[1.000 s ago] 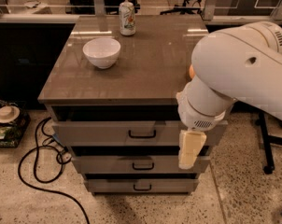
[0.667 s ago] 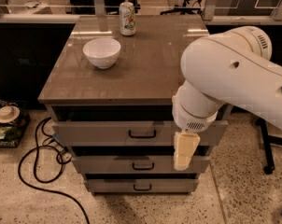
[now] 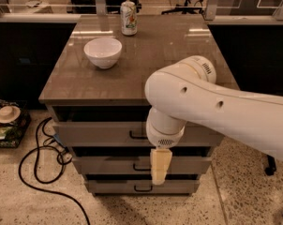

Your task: Open top drawer

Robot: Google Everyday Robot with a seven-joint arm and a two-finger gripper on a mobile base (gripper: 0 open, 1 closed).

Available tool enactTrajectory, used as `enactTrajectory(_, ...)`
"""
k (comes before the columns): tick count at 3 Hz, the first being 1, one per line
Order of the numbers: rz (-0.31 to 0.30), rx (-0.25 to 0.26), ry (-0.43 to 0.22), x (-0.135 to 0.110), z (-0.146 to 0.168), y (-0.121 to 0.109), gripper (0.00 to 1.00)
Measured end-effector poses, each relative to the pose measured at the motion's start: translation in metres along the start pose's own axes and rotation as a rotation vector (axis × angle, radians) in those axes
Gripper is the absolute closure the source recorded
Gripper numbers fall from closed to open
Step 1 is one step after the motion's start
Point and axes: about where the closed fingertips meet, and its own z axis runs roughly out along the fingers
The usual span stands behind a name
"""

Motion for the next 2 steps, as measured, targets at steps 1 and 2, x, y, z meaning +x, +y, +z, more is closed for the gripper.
enactTrajectory(1,-0.033,-0.043,-0.001,-0.015,0.027,0.005,0.0)
enactTrajectory(2,-0.058,-0.072,0.003,-0.024,0.042,0.005,0.0)
